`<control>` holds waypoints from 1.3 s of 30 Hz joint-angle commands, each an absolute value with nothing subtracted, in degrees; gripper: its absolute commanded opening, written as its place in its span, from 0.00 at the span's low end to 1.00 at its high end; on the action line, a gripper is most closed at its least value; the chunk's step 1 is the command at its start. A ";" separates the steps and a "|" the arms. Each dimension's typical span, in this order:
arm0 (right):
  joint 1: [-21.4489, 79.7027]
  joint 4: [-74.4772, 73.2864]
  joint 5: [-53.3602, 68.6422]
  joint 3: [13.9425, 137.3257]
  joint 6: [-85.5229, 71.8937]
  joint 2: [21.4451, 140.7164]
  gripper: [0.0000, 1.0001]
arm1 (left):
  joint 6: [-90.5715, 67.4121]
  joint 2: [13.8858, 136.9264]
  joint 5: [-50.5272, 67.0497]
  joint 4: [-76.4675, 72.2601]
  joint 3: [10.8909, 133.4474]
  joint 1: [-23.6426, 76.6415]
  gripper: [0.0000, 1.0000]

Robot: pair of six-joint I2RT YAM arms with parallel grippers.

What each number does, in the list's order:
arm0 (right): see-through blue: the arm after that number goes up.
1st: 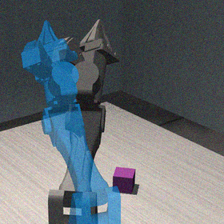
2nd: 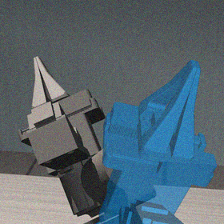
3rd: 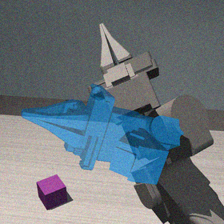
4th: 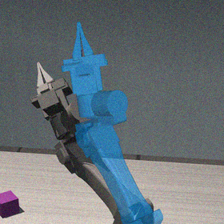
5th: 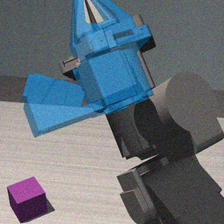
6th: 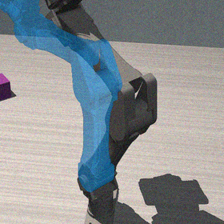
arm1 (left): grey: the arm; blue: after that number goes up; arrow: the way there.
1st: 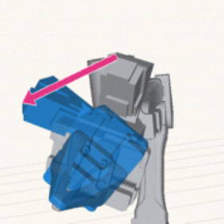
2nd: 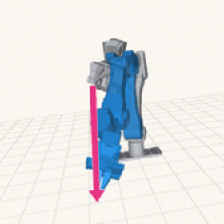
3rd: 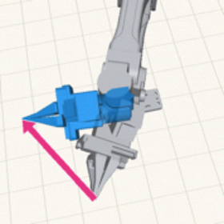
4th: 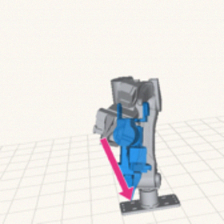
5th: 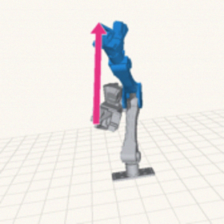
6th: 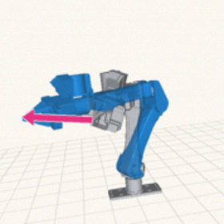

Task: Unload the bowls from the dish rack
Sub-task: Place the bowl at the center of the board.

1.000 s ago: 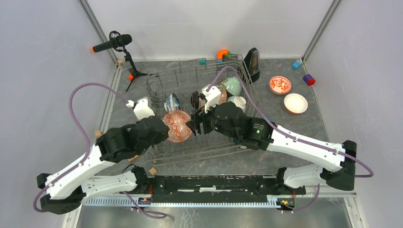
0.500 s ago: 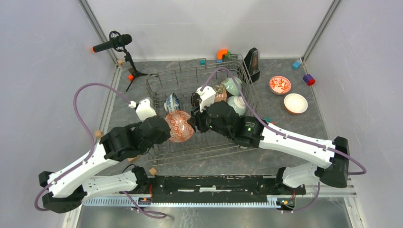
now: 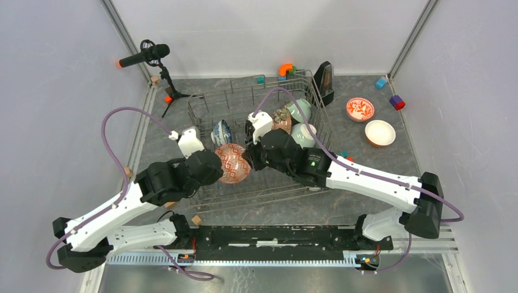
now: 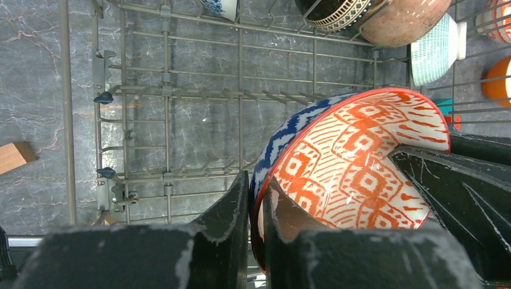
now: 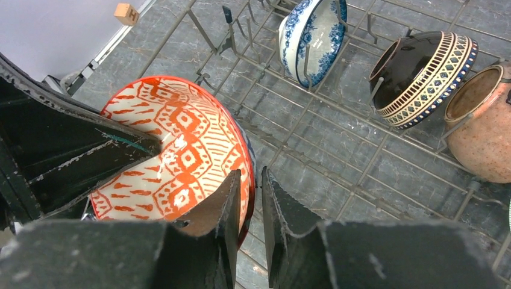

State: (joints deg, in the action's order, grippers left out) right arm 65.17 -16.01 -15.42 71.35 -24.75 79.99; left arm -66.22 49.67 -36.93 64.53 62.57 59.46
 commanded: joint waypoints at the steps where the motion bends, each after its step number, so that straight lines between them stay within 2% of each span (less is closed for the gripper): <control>1: 64.15 -17.24 -15.95 74.05 -24.36 81.72 0.23 | -69.38 50.00 -37.10 59.78 63.19 59.32 0.02; 5: 63.68 -17.67 -15.43 74.24 -23.93 82.87 0.17 | -69.11 50.78 -36.52 58.91 63.84 59.32 0.02; 10: 62.72 -17.77 -14.76 74.08 -23.70 83.55 0.02 | -68.79 51.44 -36.82 58.84 64.77 59.27 0.02; 14: 62.48 -17.93 -14.84 73.93 -23.34 83.65 0.00 | -67.66 50.98 -37.00 57.96 64.39 59.33 0.03; 19: 62.38 -18.20 -15.02 74.33 -22.95 83.50 0.00 | -65.46 49.13 -36.78 55.00 62.61 59.28 0.31; 24: 62.27 -18.46 -14.85 75.25 -22.86 83.41 0.00 | -63.27 47.53 -35.36 52.29 61.17 59.31 0.53; 26: 62.31 -19.06 -15.11 75.94 -22.64 83.33 0.00 | -62.46 47.22 -35.17 52.04 61.15 59.31 0.65; 30: 61.38 -22.48 -17.47 79.01 -20.77 82.02 0.00 | -58.92 45.45 -35.22 51.46 61.89 59.33 0.95; 31: 61.02 -23.84 -18.35 80.53 -19.80 81.31 0.00 | -57.56 44.55 -35.56 51.28 62.19 59.33 0.99; 39: 50.73 -38.13 -27.02 91.75 -13.19 72.77 0.00 | -45.45 35.14 -41.35 46.06 61.09 59.32 1.00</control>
